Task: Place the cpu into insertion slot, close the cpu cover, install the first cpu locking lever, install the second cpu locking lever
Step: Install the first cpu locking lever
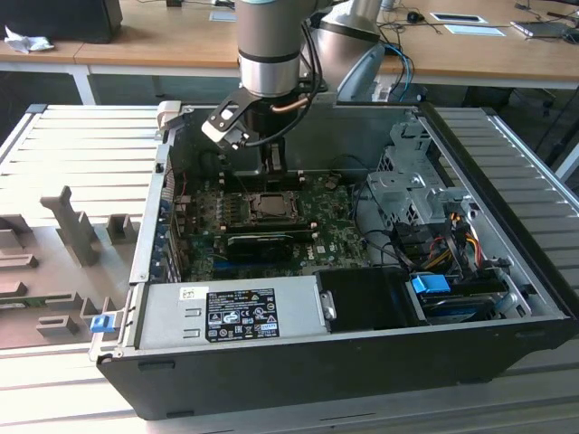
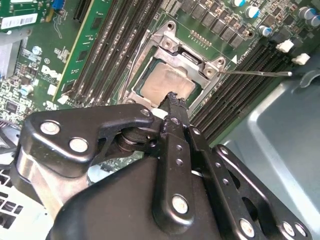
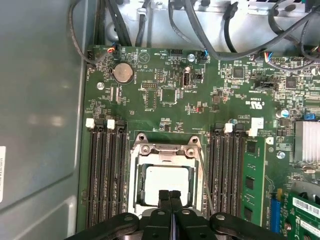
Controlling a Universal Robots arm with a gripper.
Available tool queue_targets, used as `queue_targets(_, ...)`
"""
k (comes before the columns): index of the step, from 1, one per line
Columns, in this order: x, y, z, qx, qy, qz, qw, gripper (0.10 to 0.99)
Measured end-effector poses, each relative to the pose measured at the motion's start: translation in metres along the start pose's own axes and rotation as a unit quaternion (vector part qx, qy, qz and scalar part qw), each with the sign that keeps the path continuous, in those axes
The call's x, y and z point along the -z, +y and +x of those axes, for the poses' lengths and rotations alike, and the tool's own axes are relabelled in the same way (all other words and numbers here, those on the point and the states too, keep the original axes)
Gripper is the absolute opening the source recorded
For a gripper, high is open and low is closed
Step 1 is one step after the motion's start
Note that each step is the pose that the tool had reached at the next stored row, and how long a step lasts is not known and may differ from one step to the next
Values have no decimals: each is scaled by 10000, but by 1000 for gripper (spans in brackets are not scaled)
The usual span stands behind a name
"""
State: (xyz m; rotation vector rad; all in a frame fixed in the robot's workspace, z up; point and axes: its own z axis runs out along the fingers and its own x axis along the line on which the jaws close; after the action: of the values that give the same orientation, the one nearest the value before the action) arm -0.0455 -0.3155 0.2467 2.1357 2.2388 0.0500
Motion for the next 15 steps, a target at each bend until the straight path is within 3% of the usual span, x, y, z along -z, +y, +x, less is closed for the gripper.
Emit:
queue_targets(4,101,6,-1,0,0,-1,10000,106)
queue_targets(10,318,18,-4,2,-1,0,10000,106)
queue_targets(13,319,18,-4,360,20,-4,9993,106)
queue_targets(15,319,18,-4,656,36,-8,9978,106)
